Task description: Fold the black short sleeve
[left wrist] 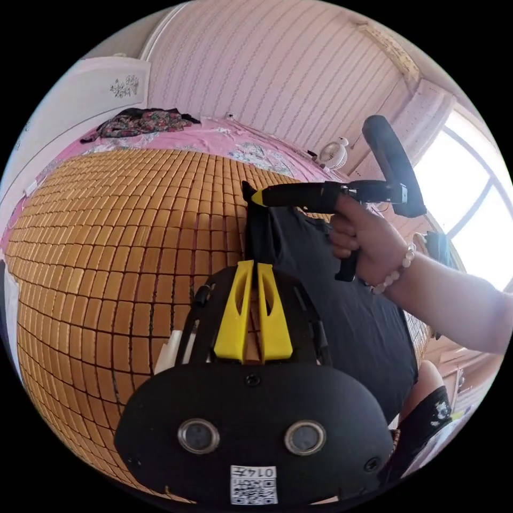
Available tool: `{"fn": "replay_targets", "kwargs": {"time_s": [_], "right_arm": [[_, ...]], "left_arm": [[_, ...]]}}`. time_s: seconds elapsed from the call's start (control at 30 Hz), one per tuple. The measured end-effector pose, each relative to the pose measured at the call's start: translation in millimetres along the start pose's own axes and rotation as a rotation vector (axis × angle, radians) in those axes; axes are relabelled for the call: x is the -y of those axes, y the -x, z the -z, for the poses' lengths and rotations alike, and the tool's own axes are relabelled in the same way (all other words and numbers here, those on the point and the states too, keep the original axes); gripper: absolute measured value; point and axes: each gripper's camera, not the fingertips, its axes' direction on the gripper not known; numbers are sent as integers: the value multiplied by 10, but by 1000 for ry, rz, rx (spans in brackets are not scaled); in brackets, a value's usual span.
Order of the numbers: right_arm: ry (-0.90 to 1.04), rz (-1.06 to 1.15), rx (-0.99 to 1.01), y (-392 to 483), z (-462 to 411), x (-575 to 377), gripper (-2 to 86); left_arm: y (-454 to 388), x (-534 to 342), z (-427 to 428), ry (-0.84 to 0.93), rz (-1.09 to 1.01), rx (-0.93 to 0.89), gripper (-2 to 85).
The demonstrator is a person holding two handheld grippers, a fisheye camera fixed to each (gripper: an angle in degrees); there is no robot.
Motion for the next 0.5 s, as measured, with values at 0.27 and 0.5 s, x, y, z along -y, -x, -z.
{"fn": "replay_targets", "kwargs": {"time_s": [0.27, 0.5], "right_arm": [[-130, -216, -53, -848, 812, -1392, 111], [-102, -353, -47, -1275, 1215, -2563, 111]], "left_arm": [[-548, -162, 162, 21, -187, -225, 64], [-813, -92, 58, 66, -183, -223, 64]]}}
